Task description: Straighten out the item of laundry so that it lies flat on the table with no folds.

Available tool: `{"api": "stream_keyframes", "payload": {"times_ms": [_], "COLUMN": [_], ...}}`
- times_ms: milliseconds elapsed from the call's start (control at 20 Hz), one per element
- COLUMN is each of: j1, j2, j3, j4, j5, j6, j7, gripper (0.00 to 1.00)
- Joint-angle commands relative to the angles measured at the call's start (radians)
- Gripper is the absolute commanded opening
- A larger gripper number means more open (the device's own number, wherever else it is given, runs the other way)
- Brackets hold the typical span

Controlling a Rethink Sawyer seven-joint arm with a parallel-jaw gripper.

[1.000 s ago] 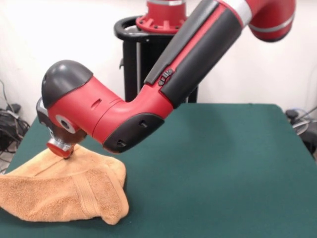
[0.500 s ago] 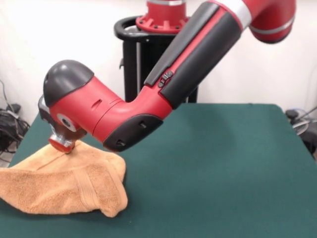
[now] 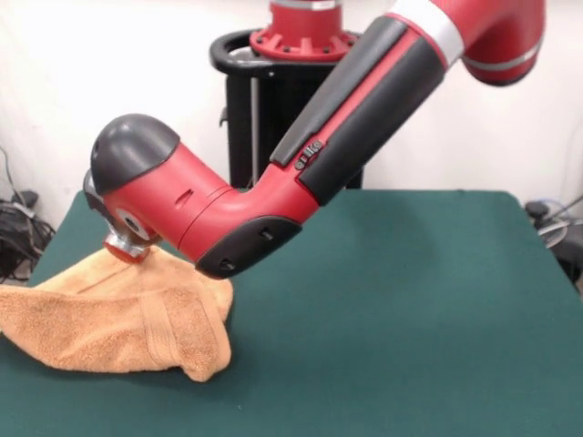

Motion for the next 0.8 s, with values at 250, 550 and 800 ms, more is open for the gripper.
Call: {"api": "stream_keyframes", "payload": {"times_ms": [250, 550, 800], "j1": [0.034, 0.031, 0.015], "j2": [0.068, 0.078, -0.011], "j3": [0.112, 0.096, 0.065], "j4": [0.043, 0.043, 0.039], "j5": [-0.001, 0.000, 0.004], "j6": [-0.154, -0.156, -0.211], "j7": [0.162, 0.155, 0.140], "gripper": [0.00, 0.00, 0.00]}}
